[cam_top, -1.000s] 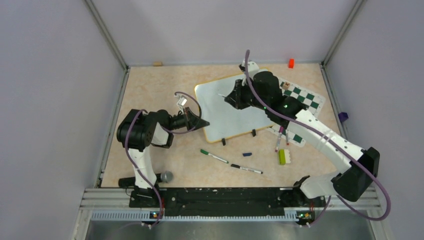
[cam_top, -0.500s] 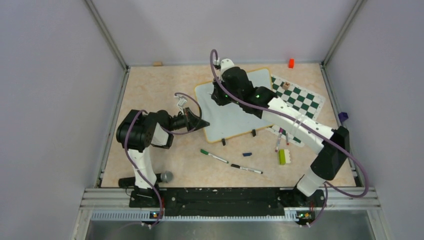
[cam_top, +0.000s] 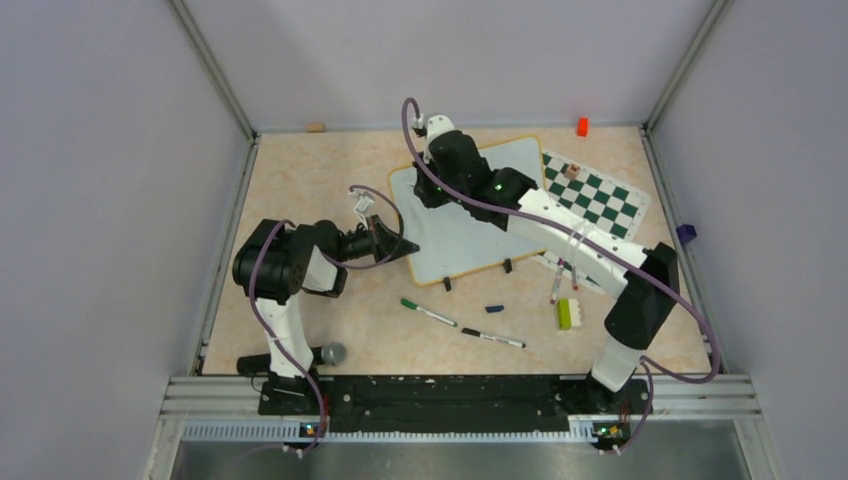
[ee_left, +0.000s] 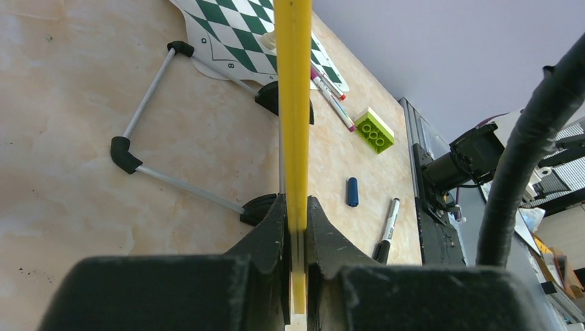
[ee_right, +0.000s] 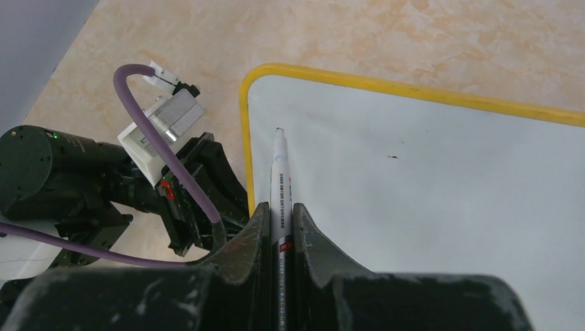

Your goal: Write a sentence on the whiteboard

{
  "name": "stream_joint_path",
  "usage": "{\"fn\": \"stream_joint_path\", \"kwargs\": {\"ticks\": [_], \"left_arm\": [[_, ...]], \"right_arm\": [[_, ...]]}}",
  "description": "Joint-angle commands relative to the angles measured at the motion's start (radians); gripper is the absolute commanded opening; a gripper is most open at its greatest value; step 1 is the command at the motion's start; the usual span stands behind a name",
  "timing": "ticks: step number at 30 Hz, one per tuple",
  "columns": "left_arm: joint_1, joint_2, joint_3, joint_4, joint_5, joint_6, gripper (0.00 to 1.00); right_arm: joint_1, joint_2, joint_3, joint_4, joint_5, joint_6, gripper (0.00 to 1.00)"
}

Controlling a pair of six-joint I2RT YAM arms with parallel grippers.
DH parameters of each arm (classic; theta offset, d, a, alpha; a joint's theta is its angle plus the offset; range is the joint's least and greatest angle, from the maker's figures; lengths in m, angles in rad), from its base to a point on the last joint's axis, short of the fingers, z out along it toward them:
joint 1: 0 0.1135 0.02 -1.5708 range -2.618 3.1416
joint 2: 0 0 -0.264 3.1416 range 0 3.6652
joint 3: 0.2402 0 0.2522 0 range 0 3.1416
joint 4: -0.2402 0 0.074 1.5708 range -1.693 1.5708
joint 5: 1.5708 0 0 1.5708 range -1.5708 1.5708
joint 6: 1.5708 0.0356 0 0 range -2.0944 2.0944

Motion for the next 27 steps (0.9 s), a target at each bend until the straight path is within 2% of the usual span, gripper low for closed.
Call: {"fn": "stream_joint_path", "kwargs": {"ticks": [1, 27], "left_arm": [[-0.017, -0.002, 0.007, 0.099, 0.052, 0.032, 0.0], [-0.028, -0.001, 0.013, 0.099, 0.054, 0.03, 0.0]], "right_arm": [[0.018, 0.016, 0.064, 0.011, 0.025, -0.012, 0.0], [0.02, 0.103, 0.155, -0.01, 0.074, -0.037, 0.0]]}}
